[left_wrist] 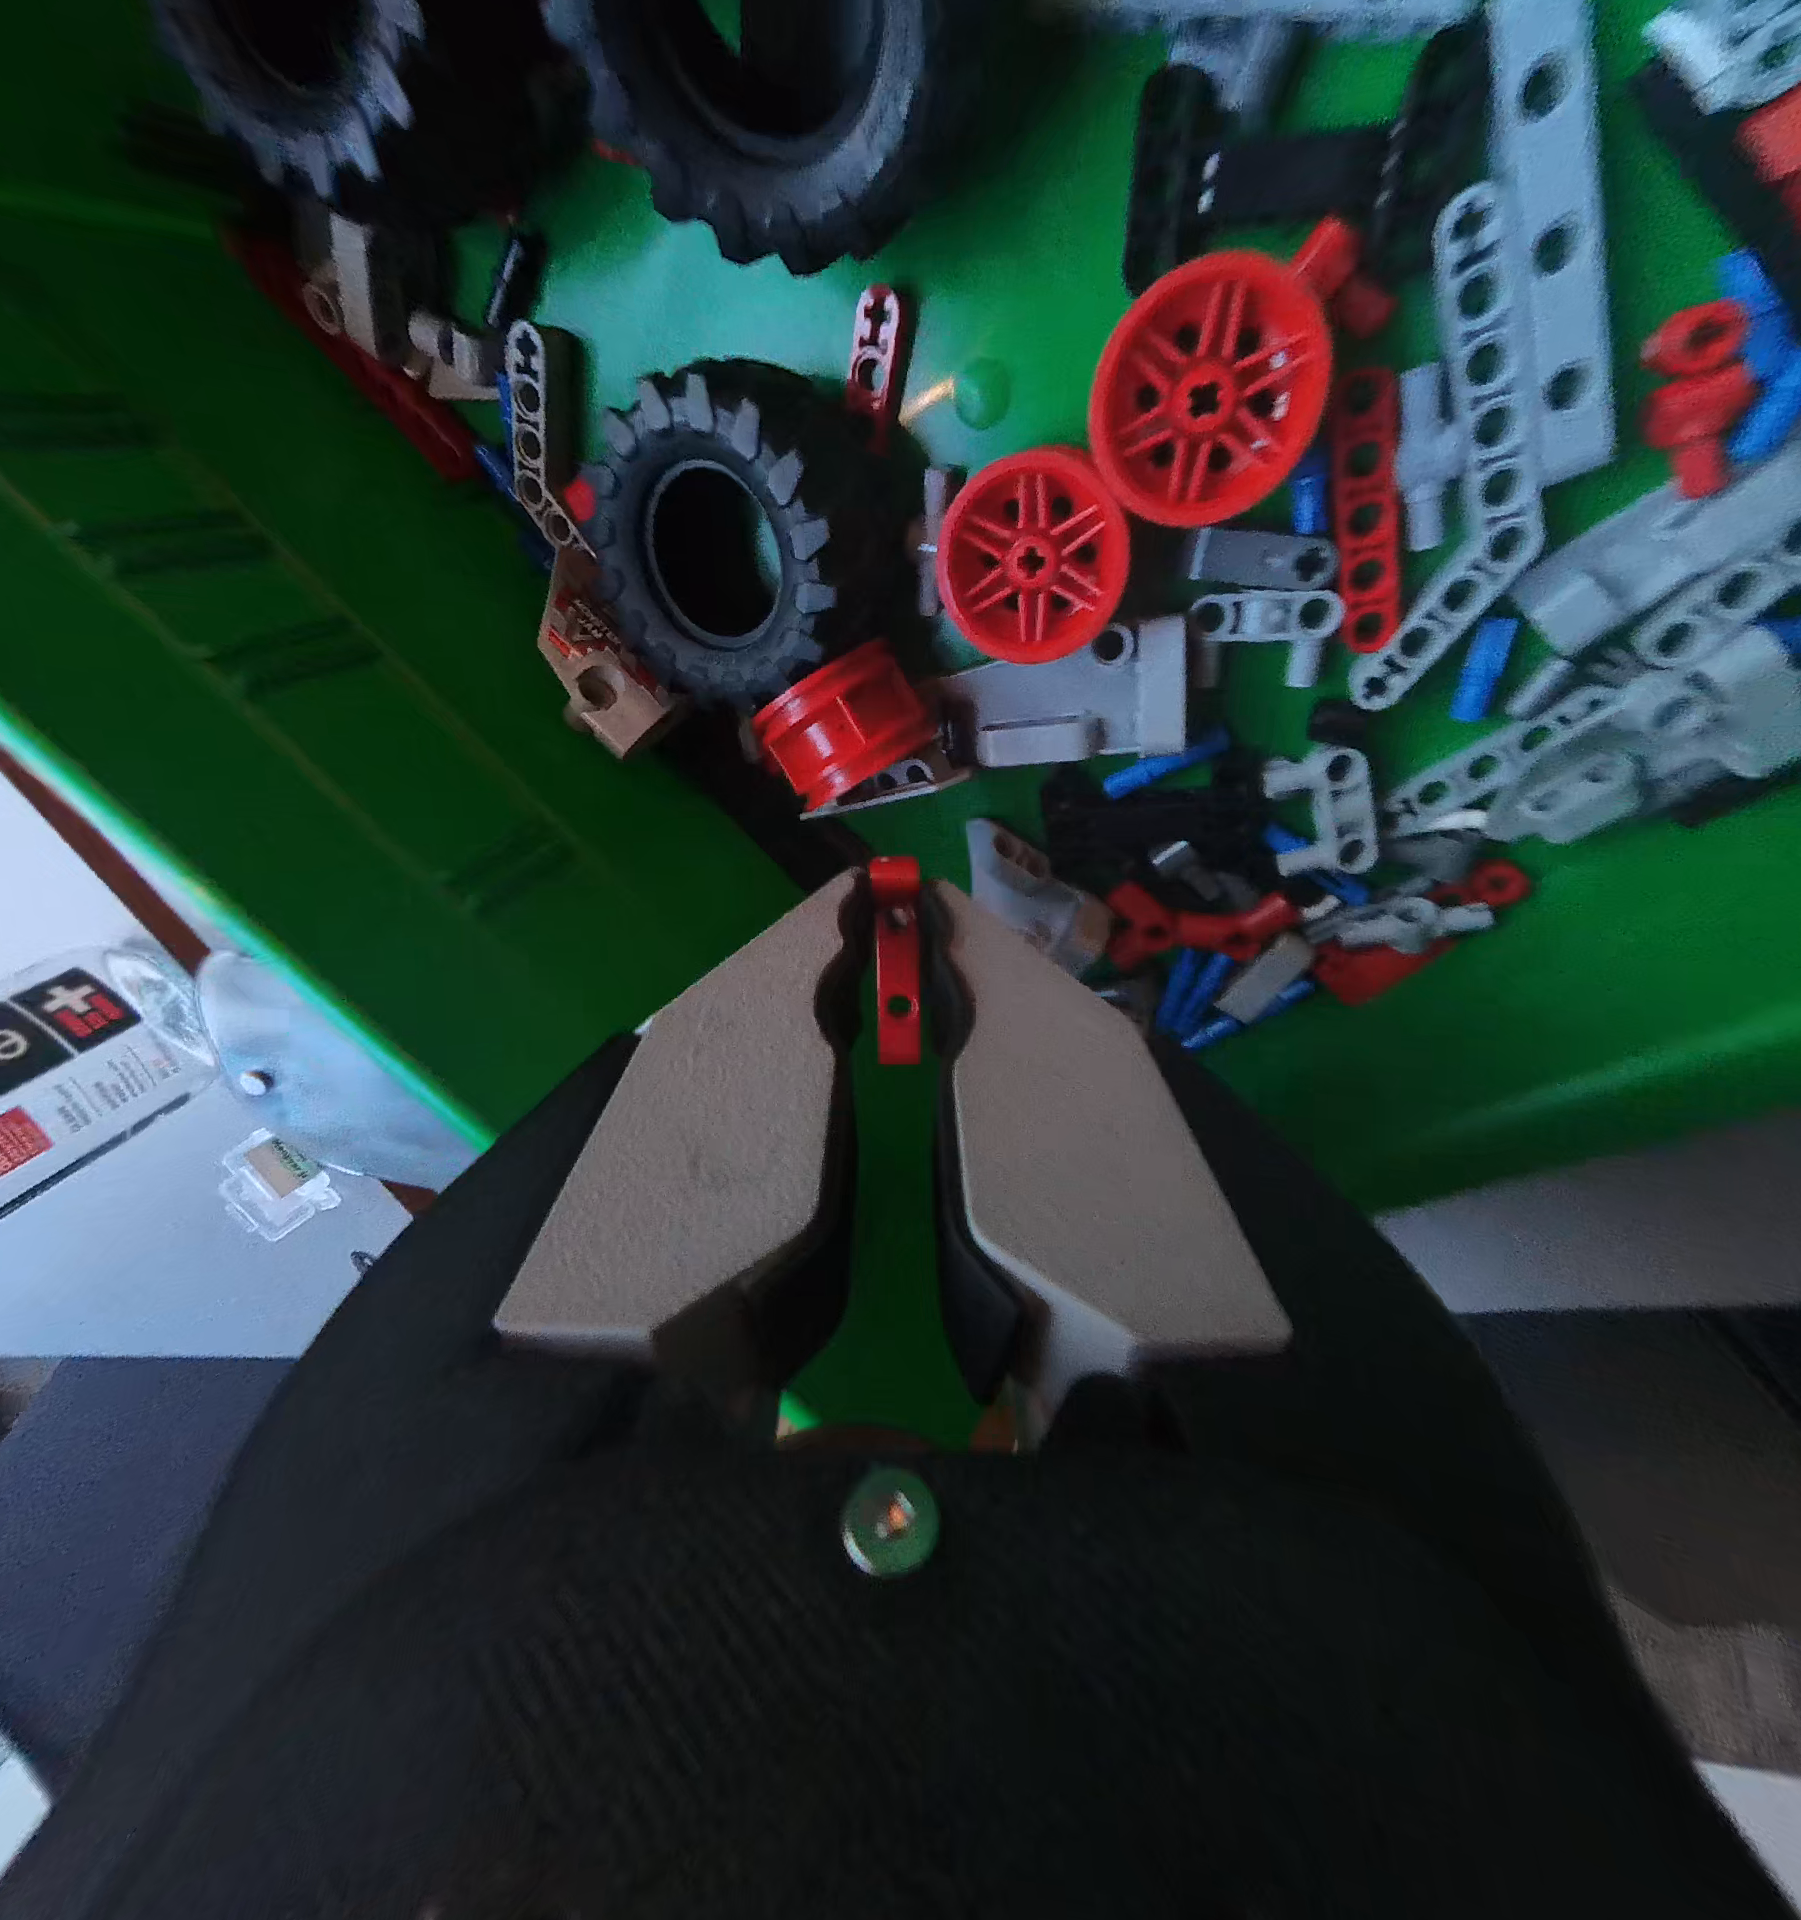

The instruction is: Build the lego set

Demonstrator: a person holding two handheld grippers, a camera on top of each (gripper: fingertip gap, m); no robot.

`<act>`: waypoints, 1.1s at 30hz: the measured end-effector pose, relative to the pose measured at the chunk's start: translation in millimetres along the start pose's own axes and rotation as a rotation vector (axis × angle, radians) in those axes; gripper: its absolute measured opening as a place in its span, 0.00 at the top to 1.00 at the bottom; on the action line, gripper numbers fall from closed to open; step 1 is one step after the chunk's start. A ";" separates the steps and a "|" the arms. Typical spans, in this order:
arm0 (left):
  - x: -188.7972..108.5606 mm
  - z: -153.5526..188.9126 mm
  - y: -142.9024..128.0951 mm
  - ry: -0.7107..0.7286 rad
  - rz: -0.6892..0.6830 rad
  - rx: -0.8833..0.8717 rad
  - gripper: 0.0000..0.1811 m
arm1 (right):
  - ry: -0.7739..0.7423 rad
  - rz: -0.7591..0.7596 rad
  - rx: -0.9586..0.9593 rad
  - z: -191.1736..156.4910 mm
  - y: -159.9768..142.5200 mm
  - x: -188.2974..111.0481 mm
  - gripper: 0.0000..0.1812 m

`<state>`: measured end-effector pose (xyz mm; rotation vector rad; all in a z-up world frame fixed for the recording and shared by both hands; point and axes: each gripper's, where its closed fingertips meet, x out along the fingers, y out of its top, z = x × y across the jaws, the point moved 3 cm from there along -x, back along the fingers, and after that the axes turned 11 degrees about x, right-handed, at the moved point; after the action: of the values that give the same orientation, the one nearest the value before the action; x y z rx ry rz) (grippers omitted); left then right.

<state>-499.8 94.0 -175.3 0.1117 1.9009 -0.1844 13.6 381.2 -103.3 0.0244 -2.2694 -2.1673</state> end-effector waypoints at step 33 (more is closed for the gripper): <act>-114.5 204.5 114.5 -0.411 0.847 0.339 0.76 | -0.130 -0.014 0.013 26.5 -9.4 -4.1 0.86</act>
<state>-252.8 170.7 -141.8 1.0063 1.2668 0.0526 17.4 407.3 -113.9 -0.1035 -2.3574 -2.2230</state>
